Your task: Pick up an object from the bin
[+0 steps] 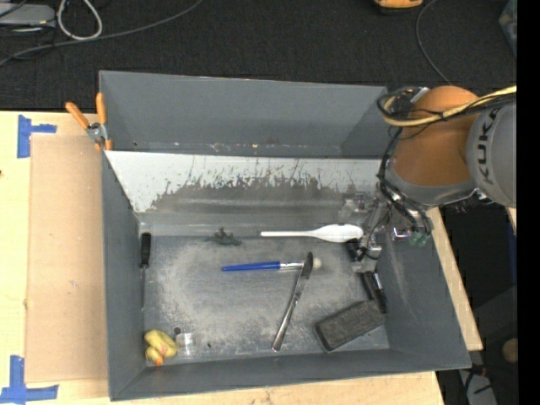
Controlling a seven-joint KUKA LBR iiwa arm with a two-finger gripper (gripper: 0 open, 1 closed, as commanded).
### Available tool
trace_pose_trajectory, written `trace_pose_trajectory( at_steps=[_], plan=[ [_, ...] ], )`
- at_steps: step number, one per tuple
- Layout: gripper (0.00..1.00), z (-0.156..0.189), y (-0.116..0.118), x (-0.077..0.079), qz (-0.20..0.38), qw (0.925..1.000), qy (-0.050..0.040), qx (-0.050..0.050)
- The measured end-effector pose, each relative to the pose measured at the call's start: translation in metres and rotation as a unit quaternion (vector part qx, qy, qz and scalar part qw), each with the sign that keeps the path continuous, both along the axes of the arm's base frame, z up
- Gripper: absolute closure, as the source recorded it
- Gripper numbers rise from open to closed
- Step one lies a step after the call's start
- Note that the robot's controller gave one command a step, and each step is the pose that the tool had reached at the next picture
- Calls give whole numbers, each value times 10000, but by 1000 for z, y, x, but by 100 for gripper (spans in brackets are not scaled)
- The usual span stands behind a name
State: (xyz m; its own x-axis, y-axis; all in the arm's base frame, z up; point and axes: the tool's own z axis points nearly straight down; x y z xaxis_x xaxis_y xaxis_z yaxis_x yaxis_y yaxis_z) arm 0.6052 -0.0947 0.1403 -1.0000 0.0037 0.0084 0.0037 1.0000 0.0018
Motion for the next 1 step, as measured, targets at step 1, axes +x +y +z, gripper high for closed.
trace_pose_trajectory(
  at_steps=[1],
  plan=[
    [0,4,0,2,12,10000,-39,-7]
  ],
)
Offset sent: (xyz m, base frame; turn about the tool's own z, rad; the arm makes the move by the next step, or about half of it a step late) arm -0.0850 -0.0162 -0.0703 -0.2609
